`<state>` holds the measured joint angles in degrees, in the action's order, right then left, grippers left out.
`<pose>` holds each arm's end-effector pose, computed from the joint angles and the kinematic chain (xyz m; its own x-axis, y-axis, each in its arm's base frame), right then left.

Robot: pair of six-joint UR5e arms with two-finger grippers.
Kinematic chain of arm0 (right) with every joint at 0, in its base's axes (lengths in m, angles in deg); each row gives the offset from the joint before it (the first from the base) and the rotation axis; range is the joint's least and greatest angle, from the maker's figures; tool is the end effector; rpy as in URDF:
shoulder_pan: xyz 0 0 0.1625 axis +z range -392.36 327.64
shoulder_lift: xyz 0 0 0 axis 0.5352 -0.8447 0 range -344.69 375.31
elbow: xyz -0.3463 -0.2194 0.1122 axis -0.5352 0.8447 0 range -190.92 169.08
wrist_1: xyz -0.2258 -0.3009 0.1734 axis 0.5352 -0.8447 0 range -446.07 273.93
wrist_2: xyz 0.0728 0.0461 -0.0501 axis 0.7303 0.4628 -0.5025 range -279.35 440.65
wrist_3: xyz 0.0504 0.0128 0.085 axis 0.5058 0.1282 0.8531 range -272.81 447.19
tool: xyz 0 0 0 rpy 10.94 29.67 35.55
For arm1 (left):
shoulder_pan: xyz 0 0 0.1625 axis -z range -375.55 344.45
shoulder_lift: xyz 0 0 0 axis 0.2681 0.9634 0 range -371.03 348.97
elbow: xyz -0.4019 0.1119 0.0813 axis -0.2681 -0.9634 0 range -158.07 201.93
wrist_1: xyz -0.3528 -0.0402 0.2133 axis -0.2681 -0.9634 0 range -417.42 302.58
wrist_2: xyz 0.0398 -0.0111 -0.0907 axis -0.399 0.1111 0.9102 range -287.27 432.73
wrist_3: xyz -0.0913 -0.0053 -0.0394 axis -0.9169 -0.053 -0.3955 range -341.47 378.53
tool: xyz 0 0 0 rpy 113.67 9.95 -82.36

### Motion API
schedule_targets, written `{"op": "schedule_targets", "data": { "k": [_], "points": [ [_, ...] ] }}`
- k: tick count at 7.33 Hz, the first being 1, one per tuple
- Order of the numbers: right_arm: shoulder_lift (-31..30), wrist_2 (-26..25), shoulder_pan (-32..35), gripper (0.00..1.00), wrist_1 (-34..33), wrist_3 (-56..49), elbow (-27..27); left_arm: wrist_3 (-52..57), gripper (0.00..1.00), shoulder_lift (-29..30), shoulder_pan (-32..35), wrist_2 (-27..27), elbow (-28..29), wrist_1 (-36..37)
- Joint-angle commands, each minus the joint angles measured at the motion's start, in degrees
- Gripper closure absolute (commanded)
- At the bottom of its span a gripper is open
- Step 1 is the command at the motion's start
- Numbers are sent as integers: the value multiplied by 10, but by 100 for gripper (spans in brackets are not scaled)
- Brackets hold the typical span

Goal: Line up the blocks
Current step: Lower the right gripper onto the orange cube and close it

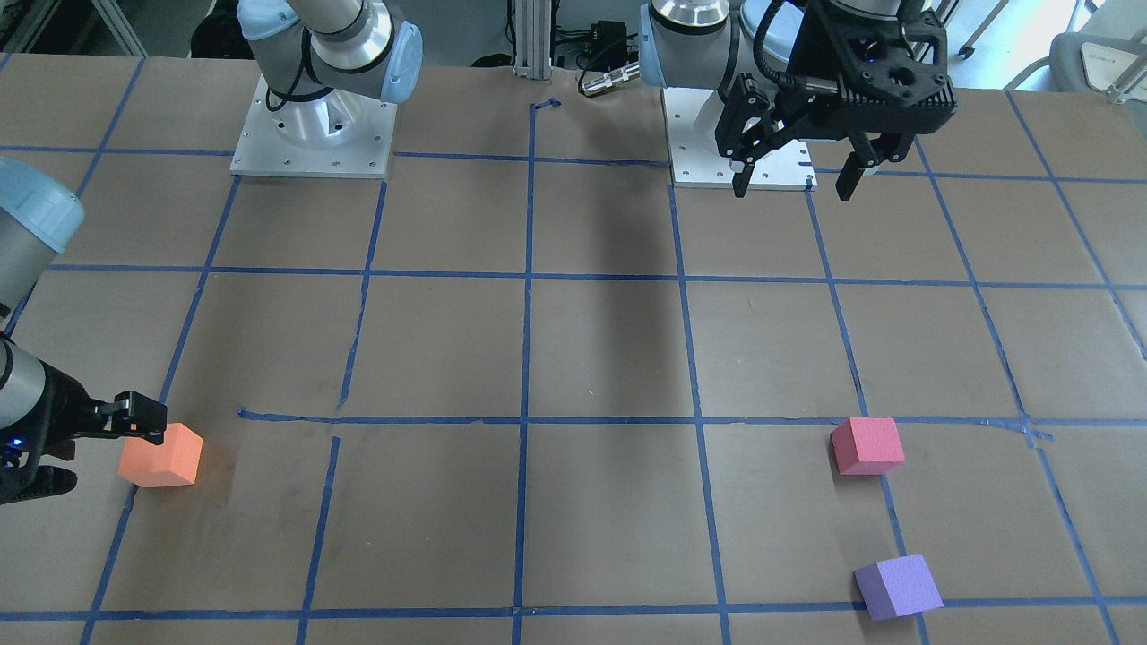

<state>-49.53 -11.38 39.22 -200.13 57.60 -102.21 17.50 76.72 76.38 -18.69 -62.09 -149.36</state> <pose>-0.0751 -0.6362 0.2689 -0.9808 -0.1947 0.0102 -0.1939 0.9796 0.0536 -0.1470 -0.4767 0.5555 -0.9997 0.0130 -0.0226 0.0154 0.9938 -0.1101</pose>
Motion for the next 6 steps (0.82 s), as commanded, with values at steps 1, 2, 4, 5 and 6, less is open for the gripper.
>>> {"op": "schedule_targets", "data": {
  "k": [1, 2, 4, 5, 6],
  "points": [
    [10, 11, -6, 0, -42, -8, -35, -1, 0, 1, 0, 2, 0, 1],
    [22, 26, -6, 0, -43, -9, -31, -1, 0, 0, 0, 0, 0, 0],
    [42, 22, -6, 0, -60, -11, -29, -1, 0, 0, 0, 0, -1, 0],
    [44, 19, -6, 0, -62, -11, -28, -2, 0, 1, 0, 0, -1, 0],
    [45, 19, -6, 0, -63, -10, -27, -2, 0, 1, 0, 1, -1, 0]
  ]
}}
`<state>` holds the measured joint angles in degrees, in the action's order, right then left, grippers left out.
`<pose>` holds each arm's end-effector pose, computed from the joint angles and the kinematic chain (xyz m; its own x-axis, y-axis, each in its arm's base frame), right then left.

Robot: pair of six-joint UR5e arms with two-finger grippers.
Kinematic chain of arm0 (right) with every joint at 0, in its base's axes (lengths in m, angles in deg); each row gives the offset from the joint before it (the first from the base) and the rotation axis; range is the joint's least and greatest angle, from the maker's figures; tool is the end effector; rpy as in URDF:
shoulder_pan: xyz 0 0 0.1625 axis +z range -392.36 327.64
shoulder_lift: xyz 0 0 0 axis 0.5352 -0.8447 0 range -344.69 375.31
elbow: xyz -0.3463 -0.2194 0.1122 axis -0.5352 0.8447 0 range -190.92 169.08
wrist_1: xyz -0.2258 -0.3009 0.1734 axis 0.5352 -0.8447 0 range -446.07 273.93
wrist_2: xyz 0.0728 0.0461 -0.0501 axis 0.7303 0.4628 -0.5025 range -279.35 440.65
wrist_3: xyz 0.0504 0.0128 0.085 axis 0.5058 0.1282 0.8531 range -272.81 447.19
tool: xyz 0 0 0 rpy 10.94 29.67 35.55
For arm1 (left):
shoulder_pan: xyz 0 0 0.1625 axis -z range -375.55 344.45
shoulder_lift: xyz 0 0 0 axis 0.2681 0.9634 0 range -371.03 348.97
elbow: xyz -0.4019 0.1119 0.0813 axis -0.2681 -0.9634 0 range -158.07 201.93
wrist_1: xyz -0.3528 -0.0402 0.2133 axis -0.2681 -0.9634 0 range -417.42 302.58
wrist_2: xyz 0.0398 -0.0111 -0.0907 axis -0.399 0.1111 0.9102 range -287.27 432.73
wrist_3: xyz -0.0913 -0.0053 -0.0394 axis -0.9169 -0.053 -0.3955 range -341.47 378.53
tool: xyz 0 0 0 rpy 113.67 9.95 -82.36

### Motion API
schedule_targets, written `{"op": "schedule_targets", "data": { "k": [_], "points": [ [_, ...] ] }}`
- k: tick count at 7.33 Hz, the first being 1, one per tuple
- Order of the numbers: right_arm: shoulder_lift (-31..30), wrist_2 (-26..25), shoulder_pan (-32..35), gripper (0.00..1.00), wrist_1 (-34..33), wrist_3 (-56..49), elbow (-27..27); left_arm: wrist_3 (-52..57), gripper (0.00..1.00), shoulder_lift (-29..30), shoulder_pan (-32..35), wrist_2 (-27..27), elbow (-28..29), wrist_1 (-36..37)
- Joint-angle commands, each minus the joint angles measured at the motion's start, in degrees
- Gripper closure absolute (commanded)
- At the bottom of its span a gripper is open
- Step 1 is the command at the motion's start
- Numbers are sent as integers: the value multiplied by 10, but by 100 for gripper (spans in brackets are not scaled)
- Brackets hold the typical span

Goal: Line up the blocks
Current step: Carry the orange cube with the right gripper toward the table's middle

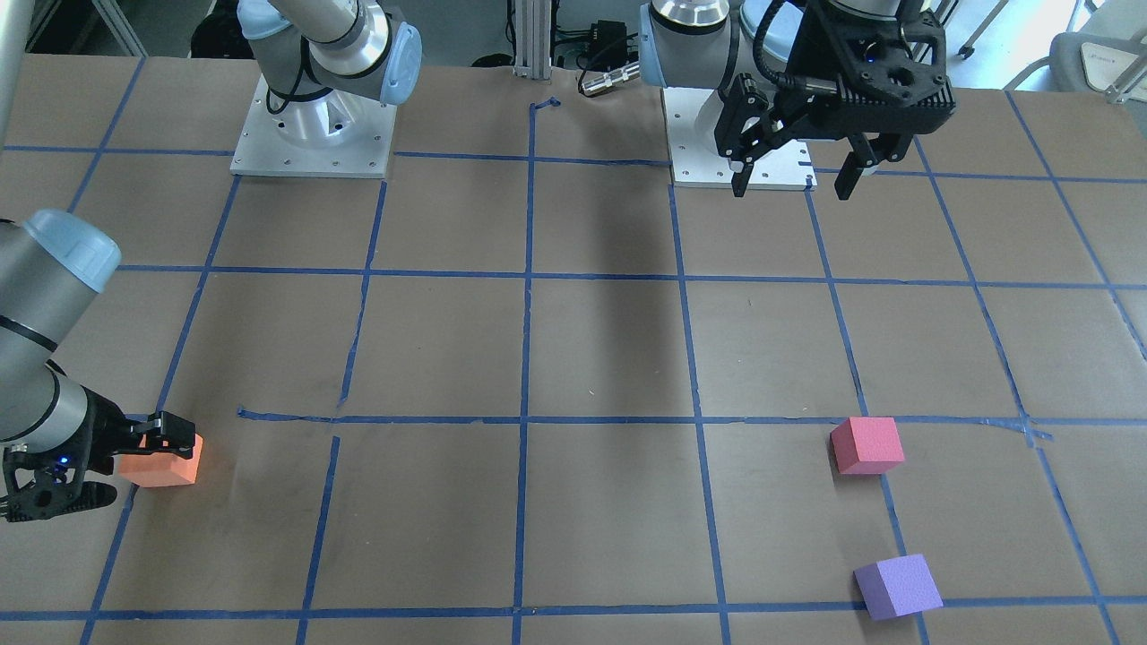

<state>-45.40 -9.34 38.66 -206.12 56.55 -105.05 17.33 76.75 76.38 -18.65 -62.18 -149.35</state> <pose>-0.0785 -0.6382 0.2119 -0.9791 -0.2012 -0.0300 -0.2025 0.9780 0.0504 -0.1471 -0.4769 0.5544 -0.9997 0.0102 -0.0217 0.0124 0.9941 -0.1082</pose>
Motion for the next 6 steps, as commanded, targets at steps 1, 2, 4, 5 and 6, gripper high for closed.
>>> {"op": "schedule_targets", "data": {
  "k": [1, 2, 4, 5, 6],
  "points": [
    [9, -4, 0, 3, 1, 1, 2, 1, 0, -1, 0, 0, 0, 0],
    [9, -11, 1, 13, 0, 4, 3, 1, 0, 0, 0, 1, 0, 0],
    [11, -14, 1, 39, 1, 11, 6, 1, 0, -1, 0, 0, 0, 0],
    [11, -9, 2, 48, 2, 13, 9, 2, 0, -1, 0, 0, 0, 0],
    [9, -8, 7, 56, 1, 13, 11, 2, 0, -1, 0, 0, 0, 0]
  ]
}}
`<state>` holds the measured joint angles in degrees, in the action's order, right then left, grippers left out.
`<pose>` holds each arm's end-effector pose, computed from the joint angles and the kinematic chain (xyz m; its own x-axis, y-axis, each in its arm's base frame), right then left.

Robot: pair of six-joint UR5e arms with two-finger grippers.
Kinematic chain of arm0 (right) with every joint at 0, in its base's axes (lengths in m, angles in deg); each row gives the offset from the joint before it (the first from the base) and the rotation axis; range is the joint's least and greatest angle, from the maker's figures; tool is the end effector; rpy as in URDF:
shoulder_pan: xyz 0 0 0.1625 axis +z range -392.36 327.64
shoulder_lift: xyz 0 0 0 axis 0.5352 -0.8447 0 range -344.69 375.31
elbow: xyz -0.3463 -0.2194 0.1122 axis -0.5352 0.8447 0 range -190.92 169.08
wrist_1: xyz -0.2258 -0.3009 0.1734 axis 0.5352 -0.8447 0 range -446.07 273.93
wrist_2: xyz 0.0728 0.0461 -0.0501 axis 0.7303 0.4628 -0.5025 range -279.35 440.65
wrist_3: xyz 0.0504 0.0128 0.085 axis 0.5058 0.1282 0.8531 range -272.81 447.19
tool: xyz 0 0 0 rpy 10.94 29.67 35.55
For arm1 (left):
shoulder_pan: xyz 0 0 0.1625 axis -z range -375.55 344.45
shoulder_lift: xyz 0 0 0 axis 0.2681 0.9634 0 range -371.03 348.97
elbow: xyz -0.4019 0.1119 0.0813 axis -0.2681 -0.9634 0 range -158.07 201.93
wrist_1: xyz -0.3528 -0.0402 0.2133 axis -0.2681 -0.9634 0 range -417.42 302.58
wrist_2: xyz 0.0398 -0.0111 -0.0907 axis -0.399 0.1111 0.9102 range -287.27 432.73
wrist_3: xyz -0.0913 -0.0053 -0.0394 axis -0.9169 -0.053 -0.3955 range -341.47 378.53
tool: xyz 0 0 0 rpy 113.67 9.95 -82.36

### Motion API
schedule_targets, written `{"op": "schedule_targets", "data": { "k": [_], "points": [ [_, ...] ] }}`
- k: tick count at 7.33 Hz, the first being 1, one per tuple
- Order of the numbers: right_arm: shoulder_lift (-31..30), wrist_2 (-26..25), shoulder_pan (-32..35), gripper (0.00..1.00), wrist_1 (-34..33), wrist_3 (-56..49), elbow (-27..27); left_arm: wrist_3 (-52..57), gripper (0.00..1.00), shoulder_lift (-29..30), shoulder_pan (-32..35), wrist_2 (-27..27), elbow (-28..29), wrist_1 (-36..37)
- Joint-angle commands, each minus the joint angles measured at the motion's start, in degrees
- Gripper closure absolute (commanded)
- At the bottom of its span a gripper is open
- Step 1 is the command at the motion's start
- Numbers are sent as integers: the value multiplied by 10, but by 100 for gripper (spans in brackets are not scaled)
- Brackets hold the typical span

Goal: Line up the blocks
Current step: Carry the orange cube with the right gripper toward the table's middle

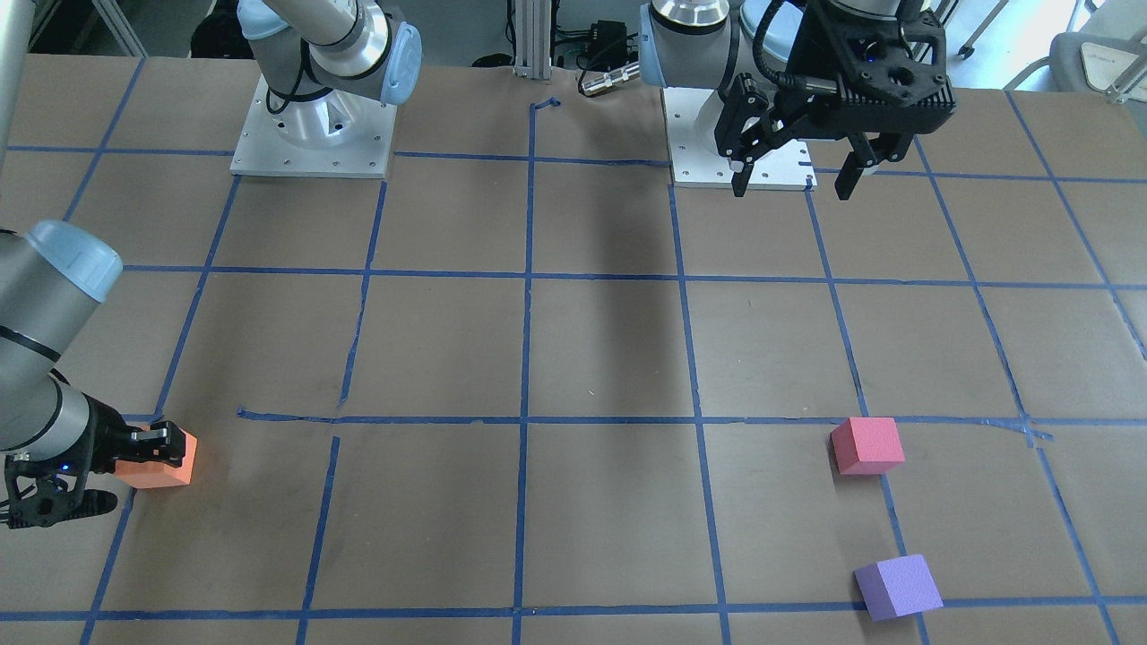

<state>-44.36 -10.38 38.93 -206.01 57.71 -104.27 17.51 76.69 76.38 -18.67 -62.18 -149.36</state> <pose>-0.0788 -0.6427 0.2060 -0.9823 -0.1869 -0.0164 -0.1875 0.9801 0.0655 -0.1470 -0.4765 0.5549 -0.9997 0.0132 -0.0223 0.0156 0.9939 -0.1090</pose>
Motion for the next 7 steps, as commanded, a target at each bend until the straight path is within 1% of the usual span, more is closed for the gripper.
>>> {"op": "schedule_targets", "data": {
  "k": [1, 2, 3, 5, 6, 7],
  "points": [
    [-6, 1, 23, 56, 1, 7, 17, 1, 0, 0, 0, 0, 0, 1],
    [-6, -5, 65, 56, 8, 34, 45, 1, 0, 0, 0, 0, 0, 0],
    [-6, -6, 109, 56, 31, 89, 72, 0, 0, 1, 0, 0, 0, 1],
    [13, 2, 188, 56, 35, 221, 95, 1, 0, 0, 0, 0, 0, 0],
    [21, -5, 233, 56, 37, 284, 113, 1, 0, 0, 0, 0, 1, 0],
    [29, 4, 267, 56, 39, 357, 122, 1, 0, 0, 0, 0, 0, 0]
  ]
}}
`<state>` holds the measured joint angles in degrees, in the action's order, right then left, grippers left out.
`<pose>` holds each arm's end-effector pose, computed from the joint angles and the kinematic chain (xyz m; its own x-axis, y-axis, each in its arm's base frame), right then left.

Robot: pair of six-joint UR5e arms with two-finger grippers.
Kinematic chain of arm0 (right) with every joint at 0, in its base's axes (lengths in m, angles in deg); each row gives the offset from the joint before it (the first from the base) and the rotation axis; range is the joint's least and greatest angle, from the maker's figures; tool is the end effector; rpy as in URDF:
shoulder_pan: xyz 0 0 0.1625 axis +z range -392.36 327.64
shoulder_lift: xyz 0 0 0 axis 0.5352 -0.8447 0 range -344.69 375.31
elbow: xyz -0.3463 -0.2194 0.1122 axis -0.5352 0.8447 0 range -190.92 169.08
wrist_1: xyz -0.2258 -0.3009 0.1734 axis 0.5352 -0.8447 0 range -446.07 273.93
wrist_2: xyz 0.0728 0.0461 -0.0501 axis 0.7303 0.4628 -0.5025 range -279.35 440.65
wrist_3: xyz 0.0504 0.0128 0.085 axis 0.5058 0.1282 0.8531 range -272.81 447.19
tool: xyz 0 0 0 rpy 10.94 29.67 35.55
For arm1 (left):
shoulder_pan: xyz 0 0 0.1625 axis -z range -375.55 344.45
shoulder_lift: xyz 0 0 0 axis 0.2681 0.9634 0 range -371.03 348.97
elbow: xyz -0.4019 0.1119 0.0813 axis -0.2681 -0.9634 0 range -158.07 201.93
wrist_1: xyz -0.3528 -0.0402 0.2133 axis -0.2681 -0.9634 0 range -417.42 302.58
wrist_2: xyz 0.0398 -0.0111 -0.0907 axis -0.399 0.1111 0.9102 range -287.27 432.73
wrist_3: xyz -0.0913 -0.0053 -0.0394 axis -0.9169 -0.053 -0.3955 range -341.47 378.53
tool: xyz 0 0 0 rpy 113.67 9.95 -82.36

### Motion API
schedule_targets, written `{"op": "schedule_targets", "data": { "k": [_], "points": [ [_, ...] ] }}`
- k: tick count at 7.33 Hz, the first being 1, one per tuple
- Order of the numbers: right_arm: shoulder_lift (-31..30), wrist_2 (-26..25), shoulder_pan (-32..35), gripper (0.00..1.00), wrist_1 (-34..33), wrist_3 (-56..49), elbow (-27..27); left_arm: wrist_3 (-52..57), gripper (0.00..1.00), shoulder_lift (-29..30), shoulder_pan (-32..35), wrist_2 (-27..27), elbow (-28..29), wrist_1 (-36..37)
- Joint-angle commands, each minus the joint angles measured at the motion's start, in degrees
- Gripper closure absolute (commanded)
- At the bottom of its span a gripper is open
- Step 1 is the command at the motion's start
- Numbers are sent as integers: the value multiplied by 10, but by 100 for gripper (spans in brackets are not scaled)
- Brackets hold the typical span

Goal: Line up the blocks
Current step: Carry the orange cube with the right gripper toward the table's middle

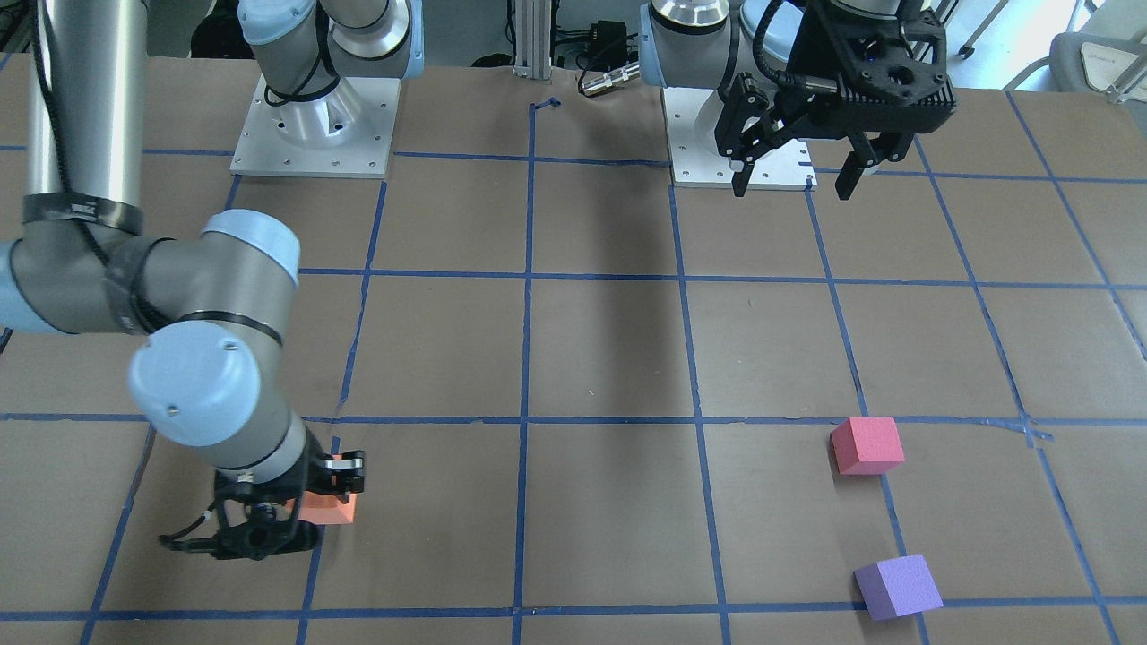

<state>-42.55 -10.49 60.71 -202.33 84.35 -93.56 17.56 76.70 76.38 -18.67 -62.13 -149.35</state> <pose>0.1678 -0.6765 0.2611 -0.9945 -0.1024 0.0212 -0.1029 0.9944 -0.0249 -0.1470 -0.4766 0.5553 -0.9996 0.0141 -0.0224 0.0164 0.9938 -0.1099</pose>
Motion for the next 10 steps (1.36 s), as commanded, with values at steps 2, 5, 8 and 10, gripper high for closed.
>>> {"op": "schedule_targets", "data": {
  "k": [2, 5, 8, 10],
  "points": [
    [30, 7, 120, 55, 1, 180, 34, 0, 0, 0, 0, 0, 0, 0],
    [78, 6, 183, 54, -5, 240, 84, 0, 0, 0, 0, 0, 0, 1],
    [86, 6, 192, 53, -5, 238, 78, 0, 0, 1, 0, 0, 0, 1],
    [87, 6, 192, 53, -4, 236, 77, 0, 0, 0, 0, 0, 0, 1]
  ]
}}
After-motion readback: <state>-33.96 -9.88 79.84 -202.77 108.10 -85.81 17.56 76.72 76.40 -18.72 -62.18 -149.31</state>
